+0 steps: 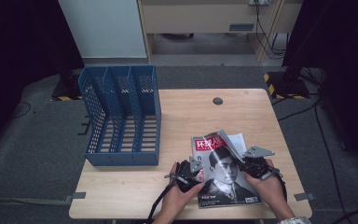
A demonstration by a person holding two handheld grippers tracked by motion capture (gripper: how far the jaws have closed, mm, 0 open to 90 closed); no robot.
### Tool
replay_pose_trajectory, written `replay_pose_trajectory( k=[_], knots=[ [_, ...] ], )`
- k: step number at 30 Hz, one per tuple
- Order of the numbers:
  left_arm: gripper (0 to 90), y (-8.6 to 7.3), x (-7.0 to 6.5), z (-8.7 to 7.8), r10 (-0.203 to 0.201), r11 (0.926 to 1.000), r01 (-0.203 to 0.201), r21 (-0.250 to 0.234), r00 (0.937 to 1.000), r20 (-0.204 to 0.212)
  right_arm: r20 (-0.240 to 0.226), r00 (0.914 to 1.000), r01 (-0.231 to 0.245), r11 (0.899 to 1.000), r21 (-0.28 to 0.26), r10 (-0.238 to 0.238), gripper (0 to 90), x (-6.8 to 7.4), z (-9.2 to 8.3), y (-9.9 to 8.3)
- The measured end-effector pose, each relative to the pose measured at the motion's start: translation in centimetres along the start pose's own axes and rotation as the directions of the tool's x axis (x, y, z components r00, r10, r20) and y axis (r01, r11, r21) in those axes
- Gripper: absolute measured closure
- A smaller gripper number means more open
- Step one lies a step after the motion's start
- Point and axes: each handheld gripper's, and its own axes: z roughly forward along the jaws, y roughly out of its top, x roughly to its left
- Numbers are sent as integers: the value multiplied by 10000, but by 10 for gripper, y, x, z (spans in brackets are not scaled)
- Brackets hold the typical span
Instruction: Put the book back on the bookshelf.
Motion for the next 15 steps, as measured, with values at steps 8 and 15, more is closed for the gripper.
replay_pose_trajectory(
  k=[8, 15],
  knots=[
    [32, -1, 3, -1, -296, 9995, 297, -102, 9995, 68, -243, 9991, 343, 9973, -645, -359, 878, 5, -10, 7],
    [31, -1, 7, -2, -683, 9974, 685, -241, 9976, 104, -575, 9980, 161, 9896, -1427, -245, 879, 5, -22, 11]
  ],
)
